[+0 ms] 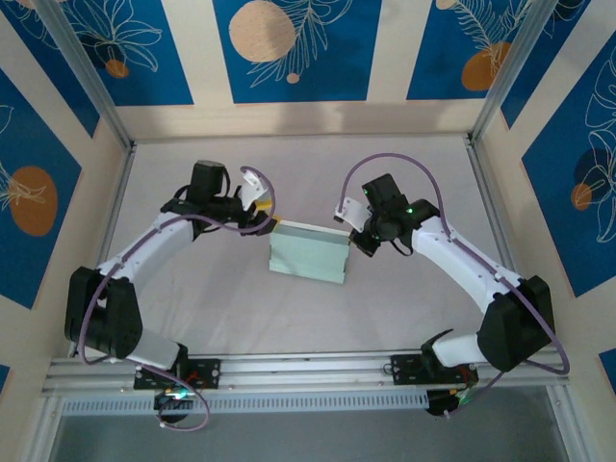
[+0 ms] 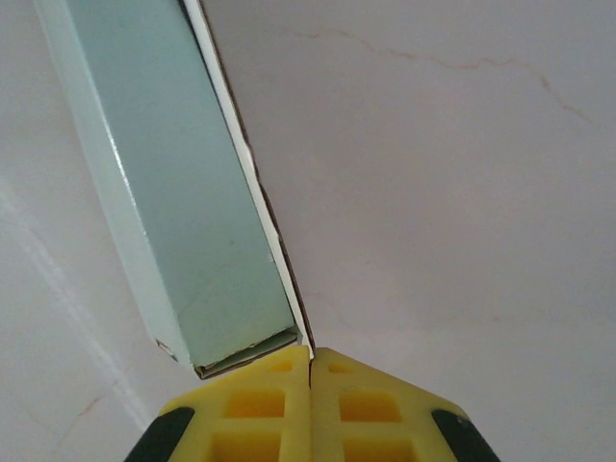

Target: Fold the paper box

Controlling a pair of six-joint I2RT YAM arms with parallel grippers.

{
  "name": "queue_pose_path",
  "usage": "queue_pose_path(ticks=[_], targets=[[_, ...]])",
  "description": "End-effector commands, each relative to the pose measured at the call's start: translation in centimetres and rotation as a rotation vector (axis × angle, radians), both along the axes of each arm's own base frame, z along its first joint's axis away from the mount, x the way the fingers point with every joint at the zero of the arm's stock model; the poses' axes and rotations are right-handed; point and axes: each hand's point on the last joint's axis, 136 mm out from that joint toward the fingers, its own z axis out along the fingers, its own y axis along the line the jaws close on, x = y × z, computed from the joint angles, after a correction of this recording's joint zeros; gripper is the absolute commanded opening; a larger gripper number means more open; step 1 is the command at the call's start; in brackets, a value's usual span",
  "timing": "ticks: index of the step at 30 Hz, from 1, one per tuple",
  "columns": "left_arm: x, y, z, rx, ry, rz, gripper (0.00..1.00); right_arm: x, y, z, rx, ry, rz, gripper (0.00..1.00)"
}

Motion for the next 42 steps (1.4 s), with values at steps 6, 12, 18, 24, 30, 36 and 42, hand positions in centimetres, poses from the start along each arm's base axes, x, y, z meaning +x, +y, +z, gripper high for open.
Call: queue_pose_path(ticks=[6,12,18,24,30,36,42], targets=[[-0.5,2.3,2.4,-0.002,-0.040,0.070,0.57,3.1,1.1,1.9,-0.028,-0.187,0.106,0.00],[-2.3,3.1,2.3,0.032,0.017,0.061,0.54,3.9,1.7,2.4,-0.035,-0.218,0.118,0.00],[-5.0,3.5,0.6,0.044,0.101,0.034,0.54,3.8,1.9,1.8,-0.032,-0.209,0.118,0.00],[-6.2,3.8,-0.6,0.075,0.168,0.042,0.53,3.6,2.2,1.6,-0.013,-0.204,0.127,0.00],[-6.6,4.4,-2.1,0.108,0.192,0.079,0.50,3.3,2.2,1.9,-0.001,-0.220,0.132,0.00],[-7.0,4.1,-2.8,0.124,0.215,0.071,0.45,3.1,2.2,1.9,-0.004,-0.205,0.126,0.00],[-6.6,3.4,-3.4,0.132,0.229,0.049,0.45,2.9,2.4,1.7,-0.011,-0.191,0.129,0.00]])
